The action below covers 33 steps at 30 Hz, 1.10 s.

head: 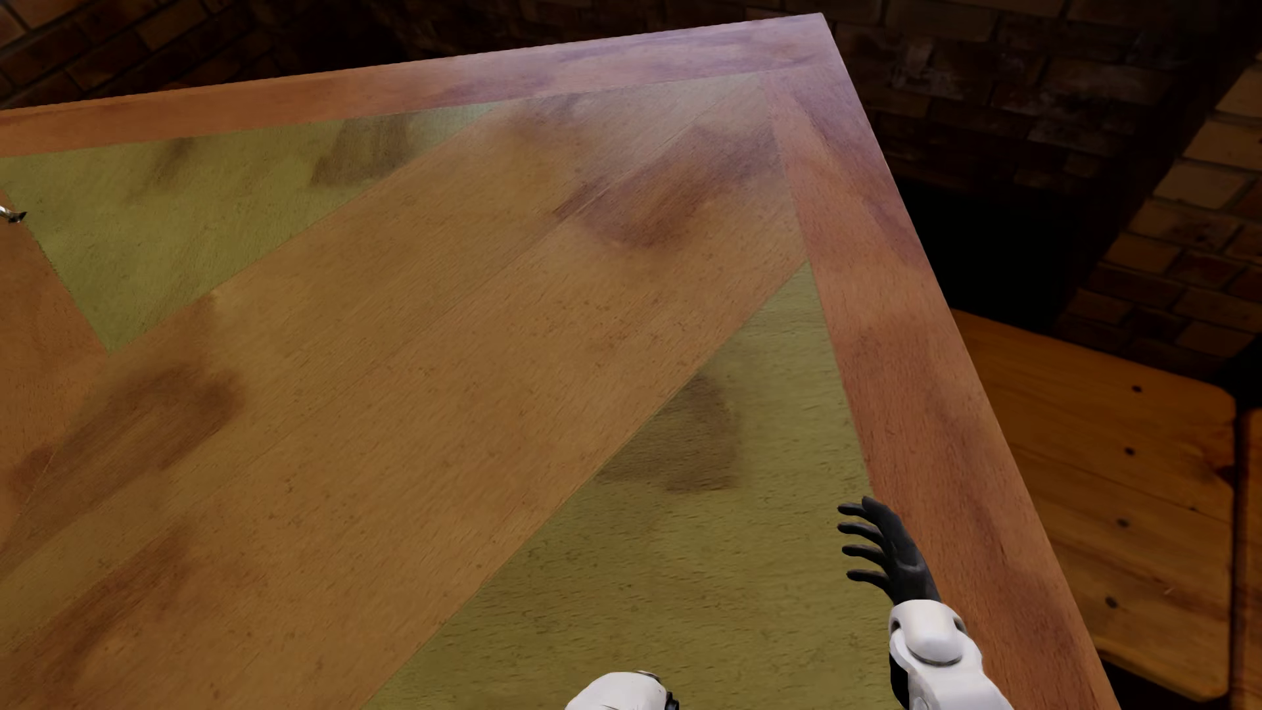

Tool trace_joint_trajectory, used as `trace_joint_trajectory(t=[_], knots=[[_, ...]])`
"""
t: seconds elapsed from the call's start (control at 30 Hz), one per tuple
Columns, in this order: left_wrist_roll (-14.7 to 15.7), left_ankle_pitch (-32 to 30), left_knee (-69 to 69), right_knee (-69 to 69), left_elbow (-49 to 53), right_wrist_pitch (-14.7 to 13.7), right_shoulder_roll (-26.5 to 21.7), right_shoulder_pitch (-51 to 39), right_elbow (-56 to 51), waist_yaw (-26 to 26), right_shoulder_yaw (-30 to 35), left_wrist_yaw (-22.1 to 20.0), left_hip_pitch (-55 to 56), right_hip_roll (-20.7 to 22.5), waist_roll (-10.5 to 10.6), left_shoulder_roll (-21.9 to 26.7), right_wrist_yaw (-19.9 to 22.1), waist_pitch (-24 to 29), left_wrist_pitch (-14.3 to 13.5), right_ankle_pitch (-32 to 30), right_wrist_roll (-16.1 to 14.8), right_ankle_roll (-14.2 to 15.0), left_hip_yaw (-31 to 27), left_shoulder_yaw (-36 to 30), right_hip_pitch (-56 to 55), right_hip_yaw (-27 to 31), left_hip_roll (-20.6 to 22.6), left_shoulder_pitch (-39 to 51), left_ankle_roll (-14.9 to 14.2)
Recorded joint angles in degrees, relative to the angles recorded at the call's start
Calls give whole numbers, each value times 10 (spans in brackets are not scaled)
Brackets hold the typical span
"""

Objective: Approach the leather officechair

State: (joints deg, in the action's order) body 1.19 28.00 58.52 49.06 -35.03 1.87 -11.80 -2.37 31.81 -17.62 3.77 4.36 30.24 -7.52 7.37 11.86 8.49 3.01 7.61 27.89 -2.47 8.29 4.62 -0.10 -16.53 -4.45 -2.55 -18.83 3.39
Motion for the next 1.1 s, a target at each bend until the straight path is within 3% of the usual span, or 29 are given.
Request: trace_joint_trajectory(t=[0.03, 0.07, 0.13, 0.17, 0.2, 0.23, 0.27, 0.33, 0.37, 0.4, 0.43, 0.47, 0.5, 0.57, 0.6, 0.63, 0.67, 0.7, 0.73, 0.77, 0.83, 0.87, 0.9, 0.93, 0.97, 1.0, 1.03, 1.1], knots=[[-21, 0, -55, 129, -57, -51, 48, -21, 26, -10, 6, -26, -13, -4, 0, 14, 5, -4, 0, -70, -1, 13, -2, -37, -48, 20, 10, -12, 4], [-31, 22, -58, 199, -103, -94, 57, 5, 28, 6, 64, -55, -36, 5, -14, 10, 0, -3, 6, -120, 7, 24, -10, -58, -103, 49, 25, -10, 4], [-8, 62, -76, 119, -30, -118, 60, 78, 34, 72, 35, -97, -104, 25, -59, -23, -39, 17, 19, -80, 45, 30, -29, -53, -190, 67, 45, 7, -3], [5, 80, -45, 40, 6, -120, 29, 109, 44, 88, 7, -108, -118, 25, -88, -38, -60, 22, 14, -85, 66, 37, -33, -41, -226, 62, 59, 39, -3], [13, 25, 70, 54, 0, -113, -15, 126, 64, 85, -3, -105, -84, 29, -92, -42, -69, 23, -2, -94, 78, -2, -39, -50, -217, 60, 57, 71, 23], [22, -90, 178, 59, -17, -99, -36, 125, 87, 79, -16, -89, -34, 33, -85, -40, -66, 17, -19, -63, 81, -60, -41, -47, -189, 41, 45, 87, 30], [31, -149, 215, 46, -30, -58, -38, 120, 49, 79, -27, -61, 7, 28, -75, -40, -51, 16, -30, -41, 73, -43, -33, -30, -148, 23, 35, 83, 16], [20, -49, 117, 12, 11, -10, -1, 66, 22, 39, -13, -25, 49, 18, -58, -32, -11, 9, -28, -15, 37, -34, -7, -31, -67, -1, 16, 53, -1], [5, -6, 10, 82, 1, 0, 21, 27, 12, 44, 10, -22, 54, 16, -39, -25, 3, 5, -26, -37, 22, -23, -11, -27, -71, -12, 1, 59, -2], [-7, -49, -29, 192, -50, -19, 41, 15, 29, 67, 23, -37, 31, 10, -44, -7, 5, -6, -33, -101, 18, -16, -5, -49, -119, 7, 3, 58, 12], [-9, -23, -25, 234, -75, -44, 53, 38, 40, 95, 28, -54, 9, 22, -58, -1, -2, -14, -35, -106, 22, -11, -8, -51, -159, 34, 16, 56, 13], [1, -4, -31, 245, -83, -60, 52, 80, 40, 124, 23, -68, -11, 48, -75, 4, -18, -25, -35, -68, 35, -9, -20, -41, -201, 53, 26, 58, 10], [10, 8, -51, 229, -71, -51, 44, 119, 37, 146, 3, -81, -44, 58, -96, 3, -39, -28, -39, -52, 52, -6, -30, -42, -235, 56, 39, 61, 7], [6, 35, -94, 173, -45, 5, 24, 161, 15, 173, -16, -94, -115, 46, -128, -13, -74, -30, -59, -69, 77, 4, -53, -58, -280, 46, 58, 58, 1], [-5, 58, -97, 99, -21, 17, 11, 160, 15, 161, -11, -88, -138, 30, -131, -30, -81, -30, -62, -78, 78, 11, -63, -46, -286, 37, 60, 75, -3], [-13, 81, -86, 31, -5, 3, 3, 154, 28, 138, -18, -78, -161, 14, -136, -41, -80, -22, -59, -71, 73, 22, -69, -39, -276, 30, 65, 105, -7], [-17, 80, -18, 0, 15, -32, -14, 146, 34, 118, -31, -63, -155, 11, -136, -42, -74, -12, -52, -102, 59, 36, -69, -25, -259, 28, 70, 125, 4], [-13, -1, 93, -5, -1, -77, -30, 128, 63, 90, -33, -47, -112, 12, -115, -28, -52, -4, -47, -181, 36, 21, -61, -46, -239, 20, 61, 133, 14], [-3, -95, 180, -3, -20, -113, -38, 109, 69, 69, -36, -28, -62, 12, -84, -18, -21, 4, -39, -167, 11, -35, -46, -42, -215, 1, 44, 118, 22], [11, -103, 224, -7, -35, -140, -33, 85, 74, 50, -31, -13, -18, 14, -50, -10, 12, 10, -26, -144, -15, -99, -25, -35, -186, -11, 30, 82, 2], [8, -15, 146, -45, -9, -119, -2, 75, 27, 11, 5, -15, 22, 0, 1, -16, 43, 5, 27, -113, -44, -28, -3, -9, -113, -33, 4, 28, -32], [-9, 11, 59, -59, 0, -76, 15, 49, 15, 4, 29, -23, 15, -4, 17, -30, 40, 2, 49, -98, -42, -47, -3, 12, -75, -43, -6, 7, -42], [-26, 9, -17, -50, -6, -36, 21, 38, -4, -1, 38, -34, 6, -13, 22, -24, 26, -7, 60, -69, -26, -33, -6, 2, -48, -53, -15, 7, -37], [-36, -40, -64, 3, -25, -16, 34, 26, 5, 12, 44, -47, -12, -21, 14, -8, 7, -14, 59, -40, -4, -24, -3, -15, -44, -44, -20, 5, -18], [-39, -24, -52, 132, -60, -7, 46, 31, 11, 43, 43, -65, -25, -27, -4, 4, -13, -15, 44, -95, 23, -18, -7, -54, -92, -8, -9, 8, -14], [-32, -4, -56, 208, -81, -9, 54, 57, 30, 84, 29, -84, -47, -3, -36, -3, -34, -17, 22, -154, 52, -11, -11, -58, -141, 38, 2, 12, -18], [-19, 12, -69, 215, -63, -8, 49, 91, 42, 124, 5, -96, -76, 16, -72, -11, -56, -18, 3, -135, 79, -5, -19, -42, -173, 68, 12, 21, -23], [1, 48, -93, 114, -5, 3, 18, 165, 36, 166, -18, -99, -129, 18, -136, -20, -85, -34, -39, -61, 110, 9, -35, -33, -218, 69, 28, 63, -36]])
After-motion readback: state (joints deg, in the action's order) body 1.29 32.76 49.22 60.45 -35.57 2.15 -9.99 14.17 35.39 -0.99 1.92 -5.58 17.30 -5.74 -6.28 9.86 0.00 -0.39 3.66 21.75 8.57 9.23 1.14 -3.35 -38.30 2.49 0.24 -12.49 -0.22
